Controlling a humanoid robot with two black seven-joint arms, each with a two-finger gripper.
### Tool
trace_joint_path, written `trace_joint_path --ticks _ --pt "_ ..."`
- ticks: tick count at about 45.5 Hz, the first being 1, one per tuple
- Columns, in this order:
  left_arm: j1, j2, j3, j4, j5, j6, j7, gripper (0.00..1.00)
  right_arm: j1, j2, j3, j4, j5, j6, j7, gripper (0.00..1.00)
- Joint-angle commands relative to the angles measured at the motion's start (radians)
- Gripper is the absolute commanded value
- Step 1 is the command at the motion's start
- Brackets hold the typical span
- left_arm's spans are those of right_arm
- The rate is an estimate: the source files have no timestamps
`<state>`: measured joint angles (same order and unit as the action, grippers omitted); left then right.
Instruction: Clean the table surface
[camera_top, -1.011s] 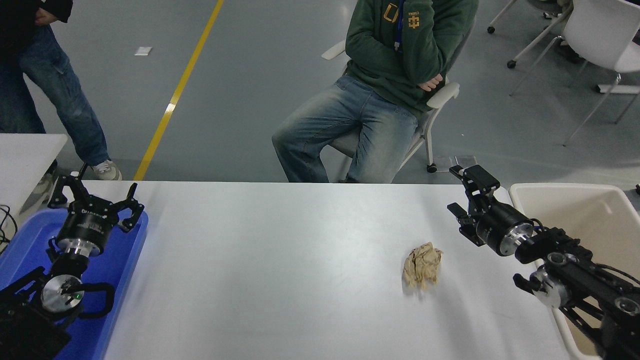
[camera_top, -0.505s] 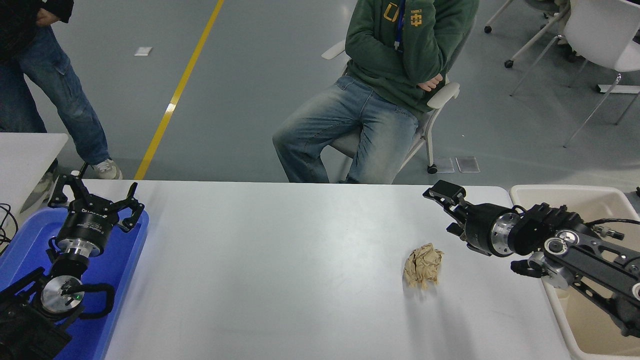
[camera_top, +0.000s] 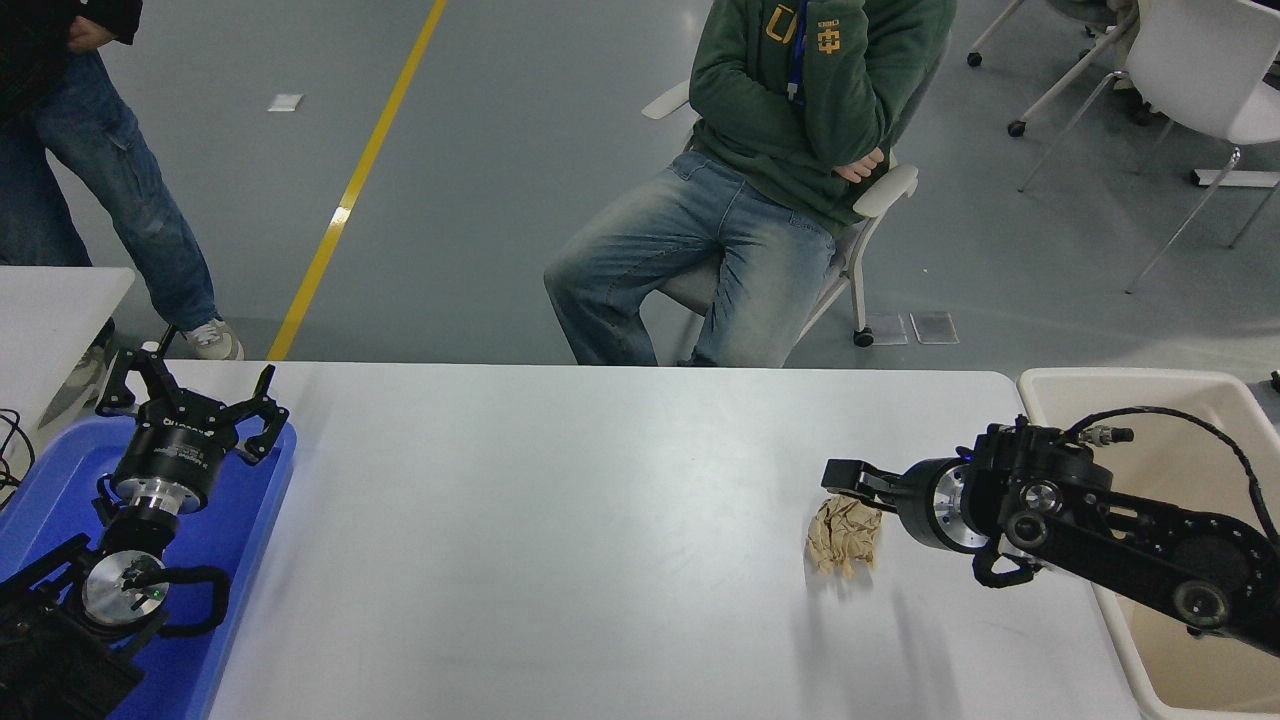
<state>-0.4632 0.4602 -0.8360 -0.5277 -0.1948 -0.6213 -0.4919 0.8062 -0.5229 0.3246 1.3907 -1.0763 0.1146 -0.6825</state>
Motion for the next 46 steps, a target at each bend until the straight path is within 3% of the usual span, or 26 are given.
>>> trace_joint_path --ticks 1,46 --pt "0.000 0.000 0.000 0.000 0.000 0.000 -0.001 1.00 0.031 0.087 -0.030 -0.085 -0.010 0.046 -0.012 1.00" --pt "0.000 0.000 0.000 0.000 0.000 0.000 -0.001 1.00 0.016 0.247 -0.081 -0.372 -0.048 0.034 0.080 0.99"
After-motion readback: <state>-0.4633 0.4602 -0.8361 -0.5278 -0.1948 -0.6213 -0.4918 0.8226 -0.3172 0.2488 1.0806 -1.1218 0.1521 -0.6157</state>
